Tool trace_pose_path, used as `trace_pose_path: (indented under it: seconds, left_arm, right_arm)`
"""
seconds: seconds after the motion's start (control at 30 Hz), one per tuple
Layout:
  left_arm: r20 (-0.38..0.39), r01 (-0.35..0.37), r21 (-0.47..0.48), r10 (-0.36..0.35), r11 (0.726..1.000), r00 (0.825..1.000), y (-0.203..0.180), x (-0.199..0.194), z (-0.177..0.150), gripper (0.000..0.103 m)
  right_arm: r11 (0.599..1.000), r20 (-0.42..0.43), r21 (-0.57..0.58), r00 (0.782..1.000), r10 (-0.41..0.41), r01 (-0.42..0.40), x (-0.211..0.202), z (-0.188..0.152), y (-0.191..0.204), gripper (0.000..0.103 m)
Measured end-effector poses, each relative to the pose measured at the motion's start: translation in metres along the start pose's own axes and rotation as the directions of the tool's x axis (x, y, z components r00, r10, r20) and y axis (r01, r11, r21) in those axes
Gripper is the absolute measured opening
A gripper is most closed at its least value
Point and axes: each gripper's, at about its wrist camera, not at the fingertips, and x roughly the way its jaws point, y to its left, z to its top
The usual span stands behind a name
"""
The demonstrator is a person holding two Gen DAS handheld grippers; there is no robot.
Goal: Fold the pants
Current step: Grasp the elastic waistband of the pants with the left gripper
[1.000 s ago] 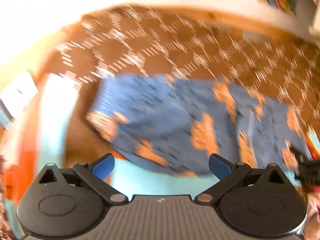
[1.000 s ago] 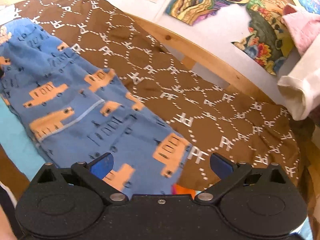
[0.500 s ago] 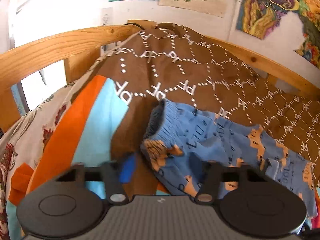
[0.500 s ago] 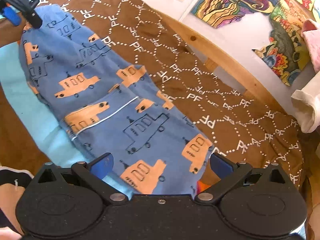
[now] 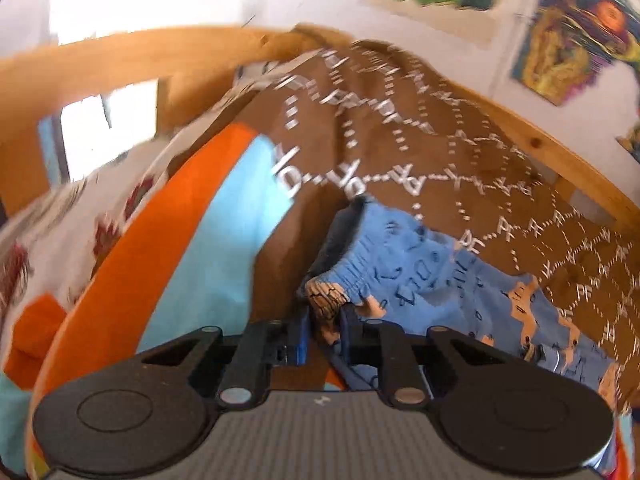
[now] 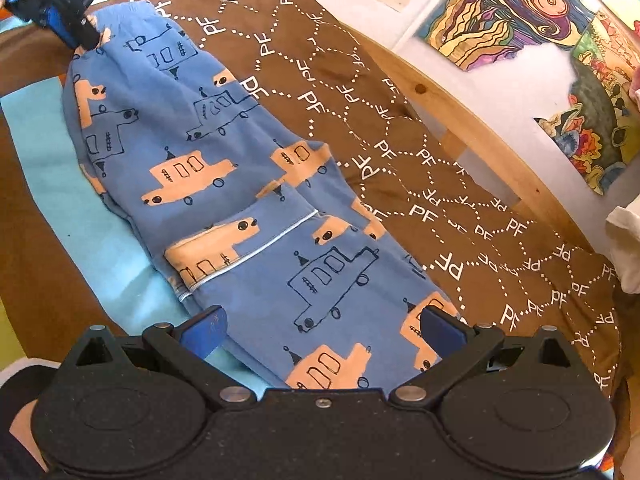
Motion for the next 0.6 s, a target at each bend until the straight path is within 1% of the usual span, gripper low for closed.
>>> trace_pose_path:
  seconds: [0.07,0.17,0.27,0.33,0.47,0.6]
  left_arm:
    - [-0.003,0.005,-0.023,-0.005,1.0,1.0,0.003,0.002,-0.001,0.021]
    - [0.0,-0.002,-0.007,0.002,1.0,1.0,-0.001,0.003,-0.003,0.024]
    - [0.006,0.0,-0.007,0.0,1.0,1.0,-0.003,0.007,-0.003,0.034]
    - [0.011,0.009,-0.005,-0.009,1.0,1.0,-0.006,0.007,-0.004,0.043]
    - [0.026,-0.007,0.027,0.007,1.0,1.0,-0.011,0.009,-0.006,0.044]
    - [0.041,-0.002,-0.003,0.002,1.0,0.999,-0.01,0.009,-0.007,0.045]
  right_arm:
    - [1.0,-0.002,0.006,1.0,0.001,-0.001,0.001,-0.001,-0.001,0.102]
    - [0.999,0.002,0.033,1.0,0.005,-0.005,0.001,-0.001,-0.004,0.102]
    - [0.999,0.003,0.054,1.0,0.005,-0.006,0.003,-0.001,-0.007,0.102]
    - [0.998,0.004,0.059,1.0,0.005,-0.005,0.004,0.0,-0.007,0.102]
    - [0.997,0.013,0.071,1.0,0.012,-0.013,0.004,0.0,-0.006,0.102]
    - [0.997,0.039,0.072,0.999,0.018,-0.021,0.0,0.001,-0.004,0.102]
